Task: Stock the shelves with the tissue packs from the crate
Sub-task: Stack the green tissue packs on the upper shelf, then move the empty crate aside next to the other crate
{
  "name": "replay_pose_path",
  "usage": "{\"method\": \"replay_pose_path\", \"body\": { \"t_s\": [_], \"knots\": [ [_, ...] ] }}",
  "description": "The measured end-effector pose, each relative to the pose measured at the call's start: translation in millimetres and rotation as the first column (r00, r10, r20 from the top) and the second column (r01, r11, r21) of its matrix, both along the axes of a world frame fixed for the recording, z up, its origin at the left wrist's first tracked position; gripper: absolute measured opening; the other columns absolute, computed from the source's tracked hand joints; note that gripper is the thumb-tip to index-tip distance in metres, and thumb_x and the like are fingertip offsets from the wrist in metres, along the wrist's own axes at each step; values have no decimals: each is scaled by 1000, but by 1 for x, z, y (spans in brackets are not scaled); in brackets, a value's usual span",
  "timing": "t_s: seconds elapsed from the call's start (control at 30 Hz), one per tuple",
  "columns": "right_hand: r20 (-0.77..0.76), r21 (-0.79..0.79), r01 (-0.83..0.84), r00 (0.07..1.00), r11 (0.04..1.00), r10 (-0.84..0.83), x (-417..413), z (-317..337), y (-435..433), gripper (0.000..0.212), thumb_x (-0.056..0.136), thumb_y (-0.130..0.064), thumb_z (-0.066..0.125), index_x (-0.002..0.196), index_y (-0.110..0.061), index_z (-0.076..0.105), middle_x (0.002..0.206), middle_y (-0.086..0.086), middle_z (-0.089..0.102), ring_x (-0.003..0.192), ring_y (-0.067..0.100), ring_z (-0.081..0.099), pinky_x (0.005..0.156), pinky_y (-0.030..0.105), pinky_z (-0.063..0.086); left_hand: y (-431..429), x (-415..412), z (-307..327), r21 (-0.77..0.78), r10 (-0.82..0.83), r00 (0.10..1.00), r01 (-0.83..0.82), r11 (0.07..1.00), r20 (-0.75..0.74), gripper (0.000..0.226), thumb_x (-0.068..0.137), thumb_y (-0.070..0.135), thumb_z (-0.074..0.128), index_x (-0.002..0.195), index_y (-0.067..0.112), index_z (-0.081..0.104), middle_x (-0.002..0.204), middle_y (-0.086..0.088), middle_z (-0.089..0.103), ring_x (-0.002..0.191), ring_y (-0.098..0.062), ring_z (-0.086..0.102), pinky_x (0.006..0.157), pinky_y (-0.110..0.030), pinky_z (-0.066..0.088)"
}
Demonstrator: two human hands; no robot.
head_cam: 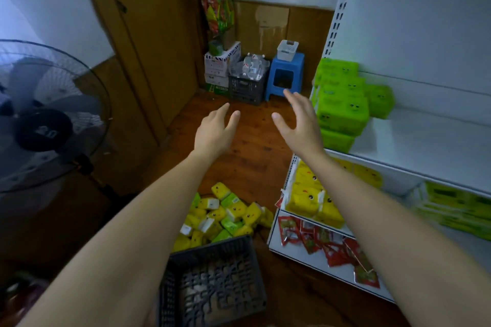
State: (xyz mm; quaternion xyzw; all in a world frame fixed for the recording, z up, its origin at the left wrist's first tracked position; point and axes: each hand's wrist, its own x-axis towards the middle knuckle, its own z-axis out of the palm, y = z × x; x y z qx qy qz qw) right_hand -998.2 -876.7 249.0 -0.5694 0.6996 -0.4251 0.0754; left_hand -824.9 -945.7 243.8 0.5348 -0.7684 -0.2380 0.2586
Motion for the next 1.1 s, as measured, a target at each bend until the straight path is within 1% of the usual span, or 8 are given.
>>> {"method": "replay_pose_path", "body": {
  "t_s": [0.1,0.27,0.43,0.63,0.8,0.97,1.03,1.1],
  "knots": [
    [29,96,-102,995,990,99,26,-34,-4,56,92,-42,50,143,-30,30,150,1,26,139,16,24,109,35,27,0,37,-27,56,85,996,-85,995,-3,57,98,51,30,146,21,29,148,-7,36,137,-25,32,109,-43,32],
    [156,306,-242,967,921,202,59,-110,-1,58,92,-42,50,144,-32,26,151,1,21,137,17,25,100,28,29,12,97,-89,226,250,967,-252,941,41,58,97,52,30,147,22,26,149,-9,31,136,-25,31,106,-41,31],
    [271,476,-328,937,816,219,88,-205,3,63,91,-44,52,145,-32,24,151,4,18,139,21,22,106,36,31,32,152,-176,369,391,913,-407,836,121,58,96,53,32,147,25,26,151,-6,21,135,-26,31,104,-38,32],
    [318,638,-309,940,705,125,114,-352,17,65,90,-45,53,145,-36,22,153,2,11,141,22,17,107,40,30,54,206,-323,507,449,865,-498,704,226,57,96,50,35,147,25,26,153,-5,10,139,-27,24,109,-40,27],
    [258,753,-241,964,612,62,118,-510,40,68,88,-46,54,146,-33,20,154,3,3,141,23,16,108,38,27,73,242,-479,576,447,840,-539,614,309,55,95,50,36,146,30,27,156,-5,2,141,-28,20,111,-39,25],
    [177,839,-143,984,525,-16,108,-636,80,74,82,-54,56,145,-40,19,155,5,-1,143,29,6,111,47,21,96,267,-602,657,403,817,-574,489,413,57,93,55,36,146,39,22,157,-1,-10,142,-34,16,111,-46,25],
    [108,857,-70,993,511,-45,105,-673,91,75,80,-57,55,144,-42,19,156,6,-1,143,30,4,113,48,19,103,273,-643,668,408,795,-602,437,449,58,92,57,36,145,42,21,158,-3,-10,142,-37,14,113,-49,24],
    [63,834,-15,996,552,-68,101,-696,97,75,78,-57,57,143,-40,24,155,6,-1,143,29,4,114,48,19,106,275,-671,684,419,779,-619,387,467,59,91,59,36,145,45,19,158,-5,-6,142,-38,13,113,-50,23]
  ]
}}
